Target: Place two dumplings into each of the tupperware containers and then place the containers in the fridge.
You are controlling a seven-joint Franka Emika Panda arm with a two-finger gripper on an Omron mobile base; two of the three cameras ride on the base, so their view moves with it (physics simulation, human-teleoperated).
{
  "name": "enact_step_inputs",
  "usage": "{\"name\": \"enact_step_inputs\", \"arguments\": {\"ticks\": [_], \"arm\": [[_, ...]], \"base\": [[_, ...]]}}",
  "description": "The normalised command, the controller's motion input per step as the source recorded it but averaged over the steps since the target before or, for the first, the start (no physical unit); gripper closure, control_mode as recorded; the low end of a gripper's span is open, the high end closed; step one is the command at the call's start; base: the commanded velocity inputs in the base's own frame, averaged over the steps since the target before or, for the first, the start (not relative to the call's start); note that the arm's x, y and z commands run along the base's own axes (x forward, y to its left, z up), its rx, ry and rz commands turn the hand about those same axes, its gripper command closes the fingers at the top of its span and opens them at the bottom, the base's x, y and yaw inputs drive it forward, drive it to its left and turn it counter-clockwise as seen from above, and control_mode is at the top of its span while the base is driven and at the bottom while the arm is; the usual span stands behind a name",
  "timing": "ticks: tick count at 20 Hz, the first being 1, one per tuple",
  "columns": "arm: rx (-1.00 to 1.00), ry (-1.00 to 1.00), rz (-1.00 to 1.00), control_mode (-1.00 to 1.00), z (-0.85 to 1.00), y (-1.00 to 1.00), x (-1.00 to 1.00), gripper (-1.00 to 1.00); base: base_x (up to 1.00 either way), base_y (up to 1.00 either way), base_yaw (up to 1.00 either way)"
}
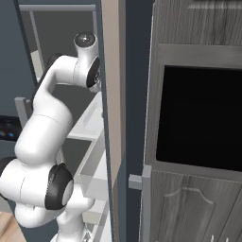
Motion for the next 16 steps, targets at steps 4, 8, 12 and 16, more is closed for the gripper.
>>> {"name": "enact_step_inputs", "arguments": {"ticks": [4, 8, 12, 16], "arm": [[0.0, 0.0, 0.0, -1.0, -0.13, 0.01, 0.2, -1.0], [0.0, -0.05, 0.0, -1.0, 0.0, 0.0, 0.14, -1.0], [0.03, -0.17, -0.01, -1.0, 0.04, 0.0, -0.28, -1.0], [0.04, -0.25, -0.02, -1.0, 0.17, 0.0, -0.92, -1.0]], "base": [[0.0, 0.0, 0.0], [0.0, 0.0, 0.0], [0.0, 0.0, 0.0], [0.0, 0.0, 0.0]]}}
